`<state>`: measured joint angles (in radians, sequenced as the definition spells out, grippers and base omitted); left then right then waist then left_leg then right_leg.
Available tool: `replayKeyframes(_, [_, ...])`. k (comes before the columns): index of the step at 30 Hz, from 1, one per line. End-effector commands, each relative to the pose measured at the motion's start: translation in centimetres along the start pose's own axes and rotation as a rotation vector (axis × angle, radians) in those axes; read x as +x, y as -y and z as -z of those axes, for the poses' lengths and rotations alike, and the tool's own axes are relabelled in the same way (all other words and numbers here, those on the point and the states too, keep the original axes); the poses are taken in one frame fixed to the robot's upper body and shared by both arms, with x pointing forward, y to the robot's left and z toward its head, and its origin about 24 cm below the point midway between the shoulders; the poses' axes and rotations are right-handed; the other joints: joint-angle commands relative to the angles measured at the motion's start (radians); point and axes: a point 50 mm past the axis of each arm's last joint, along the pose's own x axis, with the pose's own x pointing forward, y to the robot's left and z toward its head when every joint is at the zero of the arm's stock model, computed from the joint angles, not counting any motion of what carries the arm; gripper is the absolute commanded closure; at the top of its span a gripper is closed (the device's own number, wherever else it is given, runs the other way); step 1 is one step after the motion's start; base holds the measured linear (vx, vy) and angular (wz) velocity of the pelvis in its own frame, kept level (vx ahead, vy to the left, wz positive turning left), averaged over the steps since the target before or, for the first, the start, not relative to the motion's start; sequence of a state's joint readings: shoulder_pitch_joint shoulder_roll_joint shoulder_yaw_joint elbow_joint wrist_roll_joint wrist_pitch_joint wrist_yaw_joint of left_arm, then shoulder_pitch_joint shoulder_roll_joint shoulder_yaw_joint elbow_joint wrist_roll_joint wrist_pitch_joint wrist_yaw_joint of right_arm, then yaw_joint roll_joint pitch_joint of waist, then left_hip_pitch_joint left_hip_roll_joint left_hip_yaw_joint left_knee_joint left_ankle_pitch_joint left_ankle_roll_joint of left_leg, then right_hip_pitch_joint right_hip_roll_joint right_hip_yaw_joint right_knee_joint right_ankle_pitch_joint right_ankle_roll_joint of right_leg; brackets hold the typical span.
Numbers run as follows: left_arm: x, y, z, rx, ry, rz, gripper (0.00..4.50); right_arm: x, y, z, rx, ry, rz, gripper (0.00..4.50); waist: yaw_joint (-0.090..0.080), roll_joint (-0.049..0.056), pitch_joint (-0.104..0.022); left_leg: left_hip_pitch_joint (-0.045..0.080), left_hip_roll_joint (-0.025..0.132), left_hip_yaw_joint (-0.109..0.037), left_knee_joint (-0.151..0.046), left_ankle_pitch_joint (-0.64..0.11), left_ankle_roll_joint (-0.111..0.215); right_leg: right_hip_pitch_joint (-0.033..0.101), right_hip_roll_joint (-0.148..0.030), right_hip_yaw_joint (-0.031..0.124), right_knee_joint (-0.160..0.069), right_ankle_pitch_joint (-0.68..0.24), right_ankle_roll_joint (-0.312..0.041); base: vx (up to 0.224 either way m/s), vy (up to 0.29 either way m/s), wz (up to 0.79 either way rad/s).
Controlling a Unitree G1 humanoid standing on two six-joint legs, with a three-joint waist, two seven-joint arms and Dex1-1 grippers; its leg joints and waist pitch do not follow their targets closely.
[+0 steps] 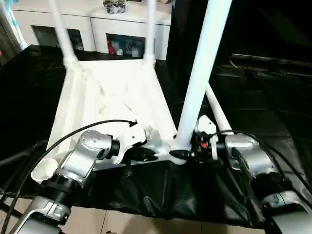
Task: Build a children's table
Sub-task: Rotate leg to tighten
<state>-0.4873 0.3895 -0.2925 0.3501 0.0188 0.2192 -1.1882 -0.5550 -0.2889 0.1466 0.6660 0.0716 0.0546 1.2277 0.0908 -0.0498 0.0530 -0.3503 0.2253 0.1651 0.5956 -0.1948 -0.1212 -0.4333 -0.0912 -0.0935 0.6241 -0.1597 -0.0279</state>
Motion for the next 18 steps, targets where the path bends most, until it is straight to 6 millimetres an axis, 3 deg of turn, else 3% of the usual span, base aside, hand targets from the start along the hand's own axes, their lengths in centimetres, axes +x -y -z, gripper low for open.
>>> replayKeyframes(1, [1.7, 0.1, -2.1, 0.046, 0.077, -0.029, 4.50, 3.1, -1.5, -0.3, -0.005, 0.001, -0.089, 1.74, -0.005, 0.003, -0.068, -0.007, 0.001, 0.013, -0.068, -0.177, 0.053, 0.073, -0.041, 0.047, -0.080, -0.273, -0.175, 0.000, 0.000, 0.00])
replayKeyframes(3, [2.0, -0.3, -2.3, 0.035, 0.088, -0.076, 4.50, 3.5, -0.9, -0.1, 0.015, -0.002, 0.007, 1.76, -0.007, 0.003, -0.067, -0.007, 0.001, 0.013, -0.069, -0.180, 0.049, 0.072, -0.041, 0.047, -0.081, -0.287, -0.169, 0.000, 0.000, 0.00])
replayKeyframes(4, [2.5, -0.8, -2.8, 0.019, 0.104, -0.150, 4.50, 4.1, 0.1, 0.2, 0.054, -0.014, 0.175, 1.77, -0.013, 0.003, -0.062, -0.007, -0.002, 0.012, -0.070, -0.205, 0.030, 0.069, -0.041, 0.045, -0.088, -0.355, -0.148, 0.000, 0.000, 0.00])
replayKeyframes(5, [2.6, -0.9, -2.8, 0.016, 0.107, -0.162, 4.50, 4.2, 0.3, 0.2, 0.062, -0.016, 0.202, 1.78, -0.019, 0.001, -0.062, -0.006, -0.006, 0.011, -0.071, -0.218, 0.013, 0.069, -0.040, 0.042, -0.095, -0.417, -0.123, 0.000, 0.000, 0.00])
replayKeyframes(7, [3.2, -1.3, -3.5, 0.002, 0.120, -0.237, 4.50, 4.9, 1.2, 0.2, 0.146, 0.008, 0.380, 1.78, -0.025, 0.001, -0.063, -0.006, -0.006, 0.009, -0.070, -0.225, 0.008, 0.067, -0.043, 0.041, -0.100, -0.465, -0.095, 0.000, 0.000, 0.00])
replayKeyframes(10, [3.9, -1.9, -4.2, -0.021, 0.134, -0.326, 4.50, 5.9, 1.9, 0.0, 0.271, 0.060, 0.556, 1.78, -0.039, 0.005, -0.064, -0.008, -0.009, 0.007, -0.069, -0.227, 0.010, 0.064, -0.041, 0.037, -0.106, -0.488, -0.080, 0.000, 0.000, 0.00])
replayKeyframes(14, [4.8, -2.2, -4.8, -0.064, 0.152, -0.404, 4.50, 6.9, 2.1, -0.7, 0.288, 0.081, 0.648, 1.78, -0.040, 0.008, -0.069, -0.008, -0.008, 0.008, -0.068, -0.212, 0.018, 0.064, -0.038, 0.039, -0.099, -0.419, -0.095, 0.000, 0.000, 0.00])
replayKeyframes(16, [5.2, -2.0, -5.0, -0.073, 0.165, -0.401, 4.50, 7.7, 1.8, -1.3, 0.240, 0.086, 0.624, 1.78, -0.039, 0.008, -0.073, -0.011, -0.006, 0.010, -0.067, -0.180, 0.028, 0.067, -0.037, 0.042, -0.086, -0.306, -0.133, 0.000, 0.000, 0.00])
replayKeyframes(17, [5.3, -1.9, -5.1, -0.070, 0.168, -0.390, 4.50, 7.9, 1.7, -1.5, 0.221, 0.091, 0.609, 1.43, -0.038, 0.007, -0.074, -0.013, -0.006, 0.011, -0.066, -0.171, 0.033, 0.069, -0.037, 0.042, -0.082, -0.280, -0.142, 0.000, 0.000, 0.00])
replayKeyframes(18, [5.3, -1.8, -5.0, -0.066, 0.170, -0.378, 4.50, 8.0, 1.6, -1.6, 0.209, 0.096, 0.588, 1.43, -0.037, 0.009, -0.076, -0.012, -0.006, 0.013, -0.064, -0.158, 0.044, 0.069, -0.037, 0.044, -0.078, -0.234, -0.162, 0.000, 0.000, 0.00])
